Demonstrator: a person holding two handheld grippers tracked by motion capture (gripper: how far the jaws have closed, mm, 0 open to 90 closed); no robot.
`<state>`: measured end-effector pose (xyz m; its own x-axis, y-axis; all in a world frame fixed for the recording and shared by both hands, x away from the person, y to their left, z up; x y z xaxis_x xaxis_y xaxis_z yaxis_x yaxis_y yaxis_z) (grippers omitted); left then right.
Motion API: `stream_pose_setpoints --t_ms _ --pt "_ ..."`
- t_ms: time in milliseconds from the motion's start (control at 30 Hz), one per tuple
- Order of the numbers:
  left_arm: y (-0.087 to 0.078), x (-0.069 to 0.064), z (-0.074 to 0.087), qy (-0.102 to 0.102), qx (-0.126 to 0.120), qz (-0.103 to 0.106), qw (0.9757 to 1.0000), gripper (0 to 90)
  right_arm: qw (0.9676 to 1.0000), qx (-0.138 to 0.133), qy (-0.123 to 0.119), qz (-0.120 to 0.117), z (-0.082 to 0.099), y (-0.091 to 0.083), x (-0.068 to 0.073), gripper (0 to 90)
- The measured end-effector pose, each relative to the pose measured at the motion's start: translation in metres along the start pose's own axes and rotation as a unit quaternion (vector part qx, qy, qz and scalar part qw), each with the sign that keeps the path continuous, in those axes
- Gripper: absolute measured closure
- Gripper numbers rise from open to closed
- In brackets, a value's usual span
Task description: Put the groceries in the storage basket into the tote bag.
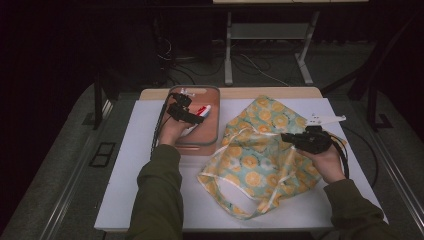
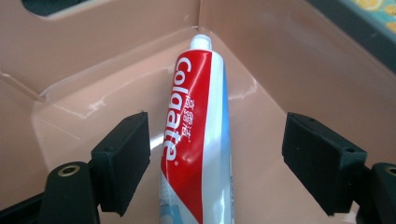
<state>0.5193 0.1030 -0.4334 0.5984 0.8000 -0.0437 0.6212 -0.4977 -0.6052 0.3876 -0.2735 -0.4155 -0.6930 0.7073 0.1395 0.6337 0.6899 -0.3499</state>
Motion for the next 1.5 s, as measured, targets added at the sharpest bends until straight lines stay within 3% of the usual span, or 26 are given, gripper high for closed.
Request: stream_pose_setpoints --t_ms 167,267,433,467,600,700,800,867,967,1067,1233,1367,1500 --pt "0.010 0.004 0.004 -0.012 0.030 0.001 0.9995 24.8 1.0000 -0.001 0.002 0.000 0.000 0.000 -0.001 89.4" --pt "0.015 0.004 0.009 -0.013 0.065 -0.009 0.9978 27.4 1.0000 -0.001 0.003 0.000 0.000 -0.001 -0.002 89.4" --pt "0.019 0.002 0.015 0.000 0.107 -0.014 0.9942 41.4 1.0000 0.000 0.003 0.001 0.001 -0.001 -0.003 89.4" --pt "0.019 0.001 0.016 0.009 0.109 -0.020 0.9938 43.4 1.0000 0.000 0.003 0.001 0.001 -0.001 -0.003 89.4" --pt "0.019 -0.002 0.015 0.011 0.110 -0.010 0.9939 53.0 1.0000 -0.001 0.002 0.001 0.000 -0.001 -0.003 89.4" --pt "0.019 -0.008 0.015 0.025 0.113 0.002 0.9933 70.7 1.0000 0.000 0.002 0.002 0.001 -0.001 -0.002 89.4" --pt "0.018 -0.008 0.014 0.025 0.117 0.000 0.9928 73.1 1.0000 0.000 0.002 0.002 0.001 -0.001 -0.002 89.4" --pt "0.017 -0.008 0.013 0.001 0.121 0.002 0.9927 74.5 1.0000 -0.001 0.001 0.002 0.000 -0.001 -0.002 89.4" --pt "0.016 -0.007 0.012 0.003 0.123 0.009 0.9923 75.2 1.0000 -0.002 0.004 0.003 0.000 -0.001 -0.003 89.4" --pt "0.013 -0.007 0.008 0.001 0.108 0.009 0.9941 75.3 1.0000 -0.002 0.004 0.004 0.001 -0.001 -0.004 89.4" --pt "-0.003 -0.003 -0.010 -0.013 0.051 0.027 0.9982 75.2 1.0000 -0.002 0.003 0.002 0.001 -0.001 -0.004 89.4" --pt "-0.022 -0.006 -0.028 -0.007 0.026 0.040 0.9988 75.1 1.0000 -0.002 0.004 0.003 0.001 0.000 -0.004 89.4" --pt "-0.040 -0.017 -0.043 -0.006 -0.002 0.064 0.9979 75.1 1.0000 -0.001 0.002 0.005 0.001 0.000 -0.004 89.4"
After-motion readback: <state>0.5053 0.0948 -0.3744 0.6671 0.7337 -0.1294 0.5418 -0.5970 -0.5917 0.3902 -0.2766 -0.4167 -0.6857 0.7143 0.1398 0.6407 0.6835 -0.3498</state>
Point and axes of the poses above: each handheld gripper's, and its own axes: y roughly forward along the jaws, z roughly out of its underside, x roughly to its left, the point moved 4 cm from there along y, roughly forward along the jaws, and after that the axes turned 12 degrees about -x, right-handed, at the moved point
